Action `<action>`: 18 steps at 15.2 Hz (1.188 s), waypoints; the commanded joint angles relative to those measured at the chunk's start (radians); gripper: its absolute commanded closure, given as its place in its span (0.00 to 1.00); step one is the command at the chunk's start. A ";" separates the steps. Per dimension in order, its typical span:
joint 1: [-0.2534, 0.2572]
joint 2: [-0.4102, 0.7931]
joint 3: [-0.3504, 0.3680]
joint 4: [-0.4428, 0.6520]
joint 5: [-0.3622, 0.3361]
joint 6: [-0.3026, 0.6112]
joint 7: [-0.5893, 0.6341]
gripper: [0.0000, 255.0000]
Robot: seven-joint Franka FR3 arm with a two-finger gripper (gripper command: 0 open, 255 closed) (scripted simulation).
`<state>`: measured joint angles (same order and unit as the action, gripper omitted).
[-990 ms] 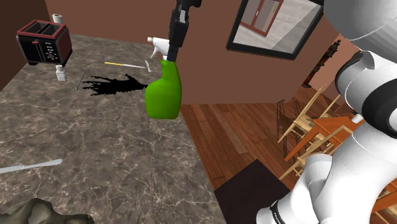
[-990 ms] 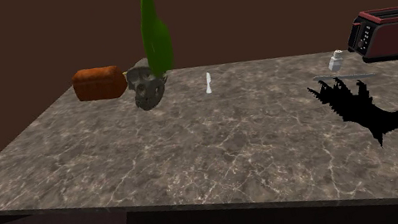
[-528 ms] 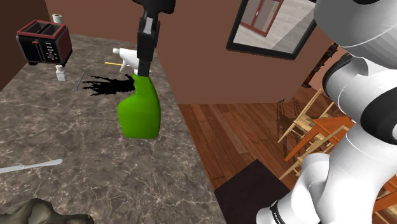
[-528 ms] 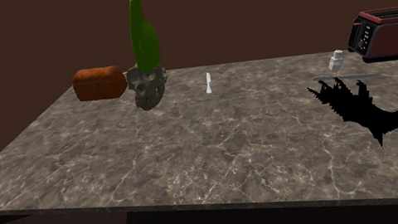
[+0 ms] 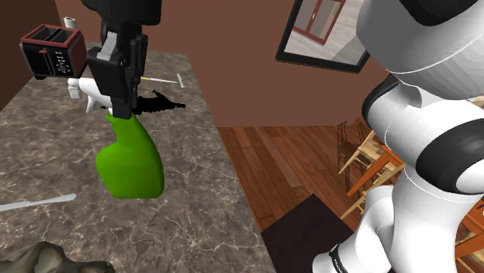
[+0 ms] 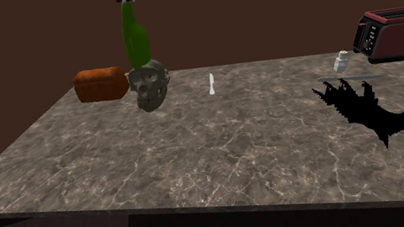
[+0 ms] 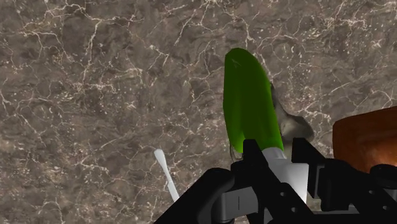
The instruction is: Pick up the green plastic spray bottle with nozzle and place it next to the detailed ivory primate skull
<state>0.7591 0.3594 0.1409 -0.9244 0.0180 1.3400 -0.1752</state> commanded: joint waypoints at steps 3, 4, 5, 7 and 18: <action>-0.001 -0.044 0.001 -0.120 0.005 0.077 0.003 1.00; -0.003 -0.056 0.001 -0.152 0.007 0.098 0.001 1.00; -0.005 -0.067 0.001 -0.182 0.008 0.117 -0.001 1.00; -0.008 -0.085 0.000 -0.238 0.011 0.155 -0.004 1.00; -0.016 -0.148 -0.002 -0.479 0.020 0.333 -0.017 1.00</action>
<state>0.7448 0.2150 0.1400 -1.3872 0.0376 1.6595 -0.1900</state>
